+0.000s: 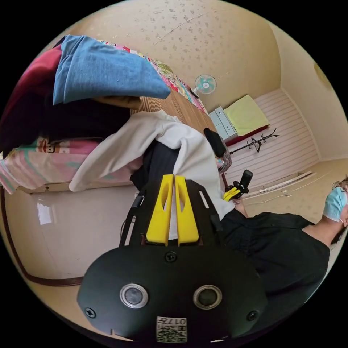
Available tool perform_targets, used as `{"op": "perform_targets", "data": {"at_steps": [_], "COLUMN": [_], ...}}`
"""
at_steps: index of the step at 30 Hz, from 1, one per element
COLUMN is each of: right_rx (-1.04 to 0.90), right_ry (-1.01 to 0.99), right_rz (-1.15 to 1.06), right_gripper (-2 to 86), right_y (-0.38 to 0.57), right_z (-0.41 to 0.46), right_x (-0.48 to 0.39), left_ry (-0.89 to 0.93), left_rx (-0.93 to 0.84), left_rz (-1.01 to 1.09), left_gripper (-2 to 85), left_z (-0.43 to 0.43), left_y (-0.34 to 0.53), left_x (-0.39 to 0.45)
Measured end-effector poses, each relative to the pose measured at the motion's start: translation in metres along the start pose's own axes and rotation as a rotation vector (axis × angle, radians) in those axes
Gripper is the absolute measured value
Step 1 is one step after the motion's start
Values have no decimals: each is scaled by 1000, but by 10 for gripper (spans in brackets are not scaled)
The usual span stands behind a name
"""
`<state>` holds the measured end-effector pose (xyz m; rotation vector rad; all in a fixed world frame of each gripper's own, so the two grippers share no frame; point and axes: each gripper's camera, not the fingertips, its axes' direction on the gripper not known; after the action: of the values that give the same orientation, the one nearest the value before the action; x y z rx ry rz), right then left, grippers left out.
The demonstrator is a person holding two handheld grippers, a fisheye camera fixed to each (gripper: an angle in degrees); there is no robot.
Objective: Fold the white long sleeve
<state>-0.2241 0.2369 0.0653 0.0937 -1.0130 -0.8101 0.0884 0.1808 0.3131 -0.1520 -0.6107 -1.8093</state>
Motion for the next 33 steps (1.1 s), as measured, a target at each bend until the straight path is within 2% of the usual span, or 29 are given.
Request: {"op": "perform_targets", "data": {"at_steps": [2, 3, 5, 7, 8, 10, 11, 13, 16, 19, 21, 24, 28, 29, 30, 32, 33], "right_rx": [234, 298, 500, 563, 531, 392, 315, 289, 150, 101, 171, 430, 951, 1103, 1153, 1147, 1123], "right_ry": [2, 21, 225, 447, 567, 649, 685, 741, 802, 717, 642, 526, 575, 608, 604, 531, 521], "right_rz": [92, 140, 372, 502, 597, 712, 775, 792, 849, 886, 831, 673, 587, 671, 735, 931, 941], "right_gripper": [35, 40, 60, 74, 82, 100, 110, 115, 92, 47, 40, 35, 38, 44, 47, 68, 71], "right_y": [14, 20, 52, 69, 70, 60, 51, 36, 2, -18, -24, -27, 12, 38, 51, 86, 90], "right_z": [-49, -63, -111, -130, -133, -122, -110, -93, -82, -117, -156, -244, -359, -382, -391, -408, -407], "right_x": [20, 28, 59, 77, 95, 132, 157, 184, 222, 218, 195, 148, 120, 127, 133, 163, 166], "left_ry": [-13, 65, 206, 231, 211, 157, 161, 224, 281, 305, 299, 306, 312, 316, 326, 342, 350], "left_rx": [51, 88, 135, 132, 128, 125, 126, 132, 114, 136, 136, 75, 71, 72, 73, 67, 65], "left_rz": [-44, -47, -24, -3, -2, 9, 14, 27, 20, 31, 37, 65, 76, 77, 75, 67, 63], "left_gripper": [-8, -7, -1, -1, -2, 3, 9, 30, 39, 40, 39, 40, 53, 56, 62, 64, 65], "left_z": [-24, -41, -62, -78, -80, -87, -88, -90, -91, -112, -123, -123, -120, -120, -120, -120, -122], "left_y": [11, 17, 22, 23, 23, 21, 20, 14, 5, 6, 9, 6, 6, 6, 6, 6, 6], "left_x": [-10, -16, -19, -10, -7, 12, 16, 29, 37, 47, 51, 60, 74, 75, 76, 75, 74]}}
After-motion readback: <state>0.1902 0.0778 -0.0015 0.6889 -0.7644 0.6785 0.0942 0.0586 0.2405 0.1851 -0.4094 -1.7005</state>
